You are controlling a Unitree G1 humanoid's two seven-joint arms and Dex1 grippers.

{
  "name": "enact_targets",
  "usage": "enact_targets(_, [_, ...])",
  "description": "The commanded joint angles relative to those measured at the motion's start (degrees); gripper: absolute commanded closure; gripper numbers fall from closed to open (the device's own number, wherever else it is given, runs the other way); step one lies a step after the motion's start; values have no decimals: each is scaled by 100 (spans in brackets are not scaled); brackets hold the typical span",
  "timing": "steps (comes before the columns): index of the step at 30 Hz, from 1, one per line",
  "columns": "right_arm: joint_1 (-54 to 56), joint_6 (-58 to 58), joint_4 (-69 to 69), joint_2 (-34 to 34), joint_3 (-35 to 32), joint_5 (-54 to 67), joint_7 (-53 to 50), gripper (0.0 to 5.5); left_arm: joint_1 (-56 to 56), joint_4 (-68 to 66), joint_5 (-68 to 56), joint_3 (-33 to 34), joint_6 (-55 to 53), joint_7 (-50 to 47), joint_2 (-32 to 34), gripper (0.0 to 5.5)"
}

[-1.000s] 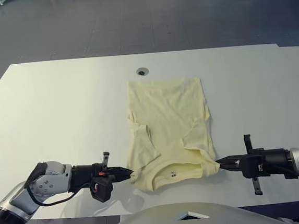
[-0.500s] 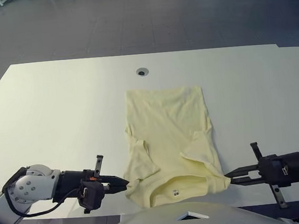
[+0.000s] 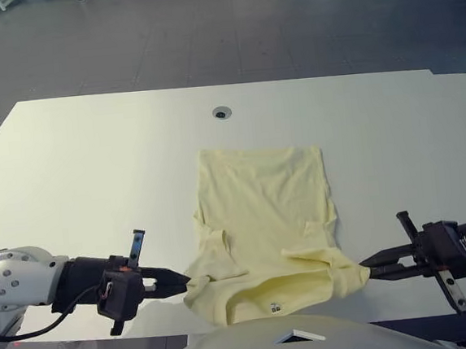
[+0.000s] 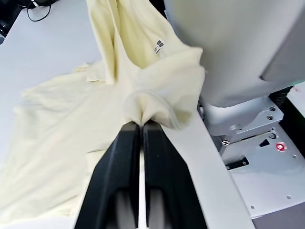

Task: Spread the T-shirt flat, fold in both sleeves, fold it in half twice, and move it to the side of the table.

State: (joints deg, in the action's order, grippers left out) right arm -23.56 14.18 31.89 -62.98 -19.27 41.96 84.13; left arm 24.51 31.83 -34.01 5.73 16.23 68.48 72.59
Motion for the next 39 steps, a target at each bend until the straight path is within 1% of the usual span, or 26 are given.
enact_targets(1, [1227,214,-720,-128,729,-254,113,550,-1427,-308,-67,-730,-783,315,-381,547])
enact_targets(4, [2210,355,-1305,22,1289,-481,171,550,-2683,-765,-61,-1274,-1441,553,-907,547])
enact_targets(7, [2694,480,-1619,140,1602,-526,288,550,-3316,-1184,-79,-1469,-1809,823,-1259,547])
enact_targets(11, [2690,790,-1450,128,1500,-91,487,550,-3273,-1142,-369,-1252,-2150,1153,-1270,547])
enact_targets(15, [2785,967,-1441,150,1422,48,514,550,-3225,-1059,-629,-1040,-2459,1329,-1300,547])
enact_targets(18, [2738,1207,-1350,70,1221,393,644,550,-3071,-908,-988,-787,-2776,1475,-1252,547])
enact_targets(20, [2703,1512,-1207,45,979,827,681,550,-2850,-728,-1403,-456,-3043,1541,-1199,547])
enact_targets(24, [2359,1963,-783,30,411,1495,690,550,-2270,-359,-2267,432,-3584,1511,-1189,547])
enact_targets(31, [1826,2391,-350,110,-500,2175,612,550,-1129,279,-2997,1794,-4097,1569,-1407,547])
enact_targets(35, [1755,2693,-188,170,-899,2744,398,550,-756,572,-3429,2379,-4366,1515,-1514,547])
enact_targets(39, [1575,3019,-78,200,-1378,3330,276,550,-152,895,-3681,3067,-4606,1669,-1670,547])
